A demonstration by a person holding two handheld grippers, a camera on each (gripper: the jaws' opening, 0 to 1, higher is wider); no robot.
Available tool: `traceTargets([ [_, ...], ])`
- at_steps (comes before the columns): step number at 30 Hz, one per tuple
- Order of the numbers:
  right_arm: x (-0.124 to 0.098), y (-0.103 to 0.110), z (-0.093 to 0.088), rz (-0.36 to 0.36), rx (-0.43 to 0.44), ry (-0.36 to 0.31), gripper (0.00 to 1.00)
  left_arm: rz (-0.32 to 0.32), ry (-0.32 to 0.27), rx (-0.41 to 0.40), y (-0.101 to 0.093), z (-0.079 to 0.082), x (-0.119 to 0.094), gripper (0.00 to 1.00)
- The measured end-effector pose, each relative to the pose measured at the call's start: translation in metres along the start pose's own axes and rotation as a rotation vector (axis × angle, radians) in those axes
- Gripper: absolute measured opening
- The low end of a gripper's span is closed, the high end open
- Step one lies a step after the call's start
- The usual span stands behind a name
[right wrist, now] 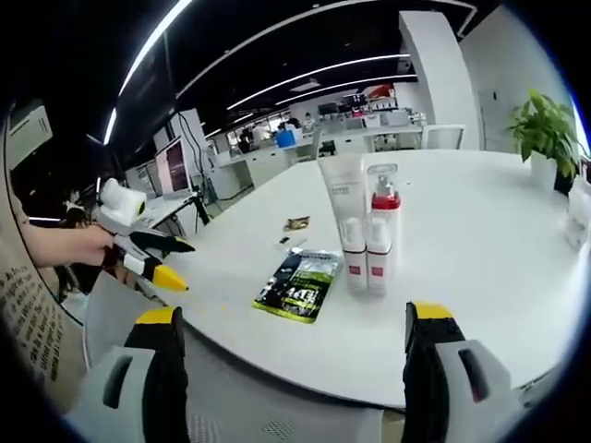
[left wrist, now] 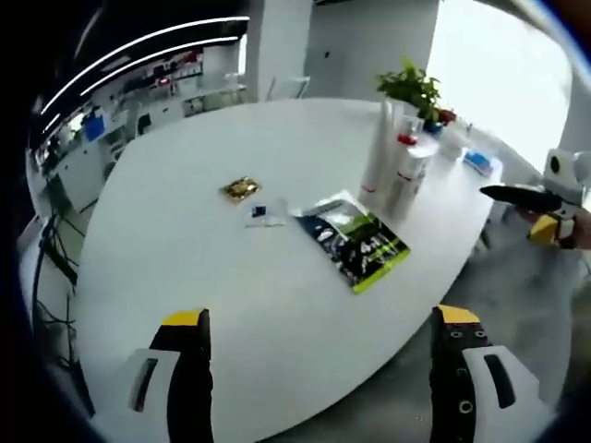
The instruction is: Arrange the skincare products in the storage area until every visible bottle or jar stands upright without overlapping.
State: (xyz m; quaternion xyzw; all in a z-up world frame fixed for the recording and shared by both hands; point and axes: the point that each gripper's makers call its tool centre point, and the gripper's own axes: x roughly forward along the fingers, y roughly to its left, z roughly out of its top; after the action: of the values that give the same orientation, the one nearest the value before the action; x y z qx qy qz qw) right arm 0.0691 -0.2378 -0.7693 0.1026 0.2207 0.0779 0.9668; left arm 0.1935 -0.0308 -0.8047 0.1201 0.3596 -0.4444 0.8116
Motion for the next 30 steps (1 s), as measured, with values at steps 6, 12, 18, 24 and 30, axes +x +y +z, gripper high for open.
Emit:
traceTargets([
  [6,0.001,0.002,0.001,0.004,-0.007,0.006,0.99,0.014,-0.007,-0.027,0.003,-0.006,-0.010,0.97],
  [12,0.003,0.003,0.001,0.006,-0.010,0.011,0.99,0.021,0.001,-0.064,0.008,-0.016,-0.011,0.97],
  [18,0.006,0.005,0.002,0.008,-0.016,0.017,0.99,0.025,-0.013,-0.072,0.012,-0.010,-0.009,0.97],
  [24,0.006,0.006,0.002,0.009,-0.016,0.020,0.99,0.011,0.002,-0.061,0.011,-0.012,-0.008,0.97],
  [30,0.007,0.004,0.001,0.010,-0.010,0.026,0.99,0.010,0.026,-0.056,0.015,-0.012,-0.005,0.97],
])
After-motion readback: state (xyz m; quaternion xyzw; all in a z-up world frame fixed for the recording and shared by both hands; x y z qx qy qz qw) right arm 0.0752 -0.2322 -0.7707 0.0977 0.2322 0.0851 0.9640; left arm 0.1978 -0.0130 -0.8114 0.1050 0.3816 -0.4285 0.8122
